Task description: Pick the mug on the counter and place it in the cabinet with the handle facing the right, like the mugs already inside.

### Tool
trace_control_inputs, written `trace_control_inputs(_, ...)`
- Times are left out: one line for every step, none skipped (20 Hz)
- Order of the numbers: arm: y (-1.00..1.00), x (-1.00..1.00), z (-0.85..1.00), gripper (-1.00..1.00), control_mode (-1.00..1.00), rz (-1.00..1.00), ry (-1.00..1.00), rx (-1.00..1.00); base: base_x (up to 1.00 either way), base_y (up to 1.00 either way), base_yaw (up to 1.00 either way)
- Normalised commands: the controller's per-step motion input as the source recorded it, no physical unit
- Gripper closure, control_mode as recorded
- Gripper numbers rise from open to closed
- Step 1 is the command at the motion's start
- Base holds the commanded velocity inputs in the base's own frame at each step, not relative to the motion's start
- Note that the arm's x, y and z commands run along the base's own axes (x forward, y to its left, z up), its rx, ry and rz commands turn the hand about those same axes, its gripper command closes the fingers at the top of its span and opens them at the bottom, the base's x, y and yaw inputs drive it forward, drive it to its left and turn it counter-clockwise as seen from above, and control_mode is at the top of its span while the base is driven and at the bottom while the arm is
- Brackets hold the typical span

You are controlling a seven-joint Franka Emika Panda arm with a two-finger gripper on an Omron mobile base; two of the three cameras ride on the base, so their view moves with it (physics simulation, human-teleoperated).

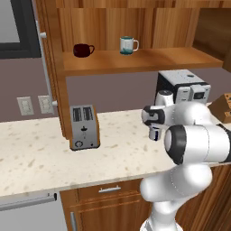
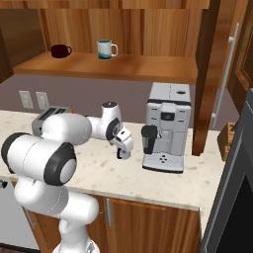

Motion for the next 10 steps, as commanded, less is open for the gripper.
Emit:
trace_control_inputs(0.00,0.23,-0.11,-1.00,-1.00,0.00,-0.03,0.00,0.00,0.00,0.00)
trace_control_inputs(0.00,0.22,-0.09,-1.00,-1.00,0.00,-0.04,0.00,0.00,0.00,0.00)
trace_control_inputs(0.00,0.23,-0.06,-1.00,-1.00,0.00,-0.08,0.00,0.00,0.00,0.00)
trace_control_inputs(0.00,0.26,-0.09,-1.00,-1.00,0.00,-0.08,0.00,0.00,0.00,0.00)
trace_control_inputs(0.00,0.30,-0.10,-1.00,-1.00,0.00,-0.09,0.00,0.00,0.00,0.00)
trace_control_inputs(0.00,0.30,-0.12,-1.00,-1.00,0.00,-0.08,0.00,0.00,0.00,0.00)
trace_control_inputs(0.00,0.29,-0.13,-1.00,-1.00,0.00,-0.07,0.00,0.00,0.00,0.00)
trace_control_inputs(0.00,0.23,-0.15,-1.00,-1.00,0.00,-0.05,0.00,0.00,0.00,0.00)
trace_control_inputs(0.00,0.14,-0.20,-1.00,-1.00,0.00,-0.02,0.00,0.00,0.00,0.00)
trace_control_inputs(-0.01,0.05,-0.24,-1.00,-1.00,0.00,0.00,0.00,0.00,0.00,0.00)
